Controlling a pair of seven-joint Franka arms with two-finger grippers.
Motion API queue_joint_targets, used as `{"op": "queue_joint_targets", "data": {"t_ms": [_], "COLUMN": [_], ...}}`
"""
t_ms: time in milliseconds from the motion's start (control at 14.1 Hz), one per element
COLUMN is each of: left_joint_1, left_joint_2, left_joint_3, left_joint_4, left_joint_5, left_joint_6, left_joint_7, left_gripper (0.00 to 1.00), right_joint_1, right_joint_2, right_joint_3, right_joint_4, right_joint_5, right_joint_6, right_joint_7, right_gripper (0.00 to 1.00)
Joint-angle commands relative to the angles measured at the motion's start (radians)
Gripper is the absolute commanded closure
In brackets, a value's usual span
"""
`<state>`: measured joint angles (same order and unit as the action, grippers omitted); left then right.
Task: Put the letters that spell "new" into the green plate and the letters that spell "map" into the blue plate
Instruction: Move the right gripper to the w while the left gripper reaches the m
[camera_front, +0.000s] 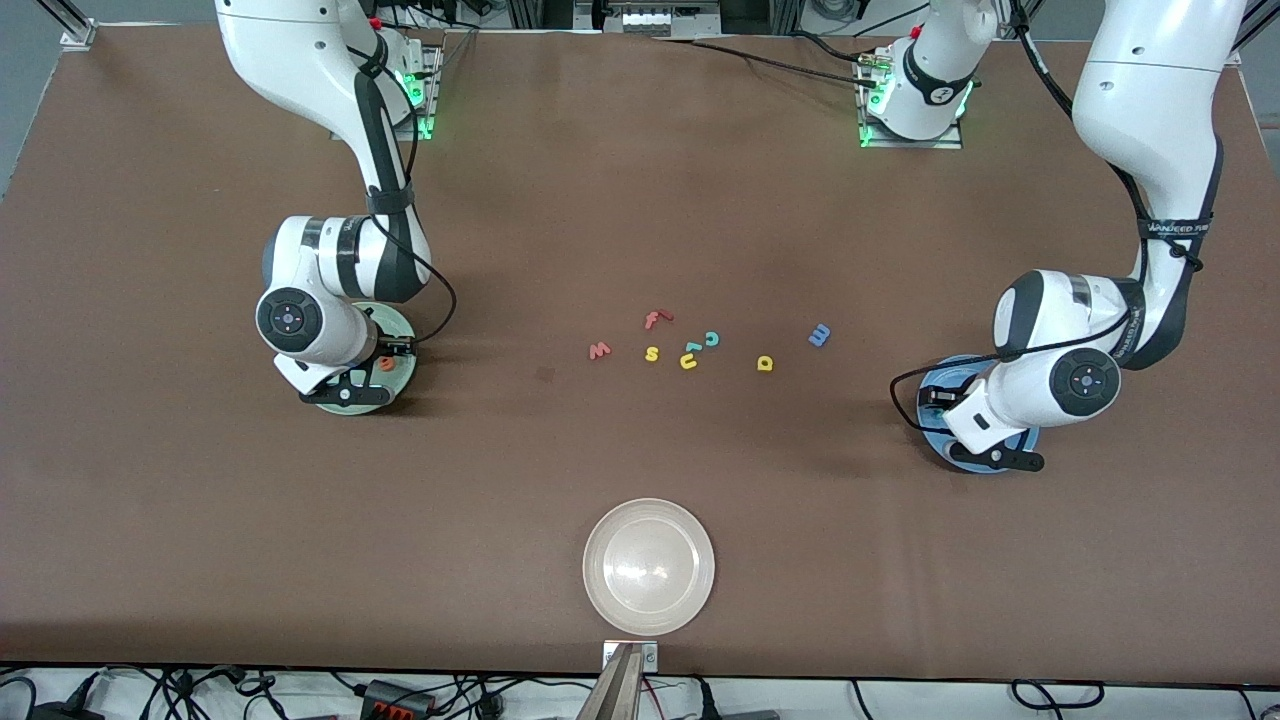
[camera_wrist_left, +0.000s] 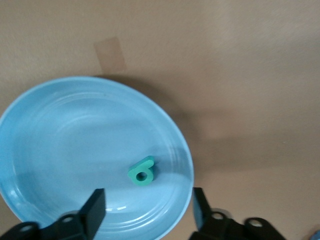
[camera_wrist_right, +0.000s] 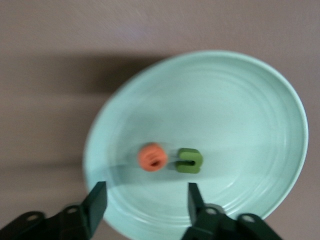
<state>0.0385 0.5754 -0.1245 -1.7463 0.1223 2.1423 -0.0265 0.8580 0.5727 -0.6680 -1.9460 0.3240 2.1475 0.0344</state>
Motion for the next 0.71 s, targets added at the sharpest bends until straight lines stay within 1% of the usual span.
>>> {"op": "queue_joint_targets", "data": {"t_ms": [0, 142, 212, 283, 425, 495, 637], "left_joint_1": [-0.017, -0.028, -0.026, -0.025, -0.034, -0.034, -0.022], "left_joint_2": [-0.046, -0.065, -0.065, -0.065, -0.051, -0.043, -0.048], "left_joint_3": [-0.013, -0.032, -0.058, -0.066, -0.069, -0.069, -0.069], "left_joint_4": [-0.007, -0.006, -0.006, -0.006, -0.007, -0.007, -0.006], "left_joint_5": [0.023, 0.023, 0.023, 0.023, 0.023, 0.022, 0.023], "left_joint_6": [-0.013, -0.047, -0.048, -0.050, -0.045, -0.045, -0.047], "left_joint_7": [0.010, 0.013, 0.014, 0.023, 0.087, 0.088, 0.121], "left_gripper": [0.00, 0.00, 0.00, 0.00, 0.00, 0.00, 0.00], "right_joint_1": [0.050, 0.123, 0.159, 0.189, 0.231, 0.246, 0.268], "right_joint_2": [-0.028, -0.020, -0.014, -0.004, 0.012, 0.013, 0.018], "right_joint_3": [0.010, 0.010, 0.010, 0.010, 0.011, 0.016, 0.050], "right_joint_4": [0.067, 0.091, 0.099, 0.108, 0.124, 0.128, 0.139], "right_joint_5": [0.016, 0.062, 0.073, 0.073, 0.066, 0.063, 0.064], "right_joint_6": [-0.054, -0.052, -0.048, -0.044, -0.046, -0.044, -0.041], "right_joint_7": [0.129, 0.298, 0.370, 0.425, 0.400, 0.337, 0.161], "right_gripper": [0.00, 0.00, 0.00, 0.00, 0.00, 0.00, 0.00]}}
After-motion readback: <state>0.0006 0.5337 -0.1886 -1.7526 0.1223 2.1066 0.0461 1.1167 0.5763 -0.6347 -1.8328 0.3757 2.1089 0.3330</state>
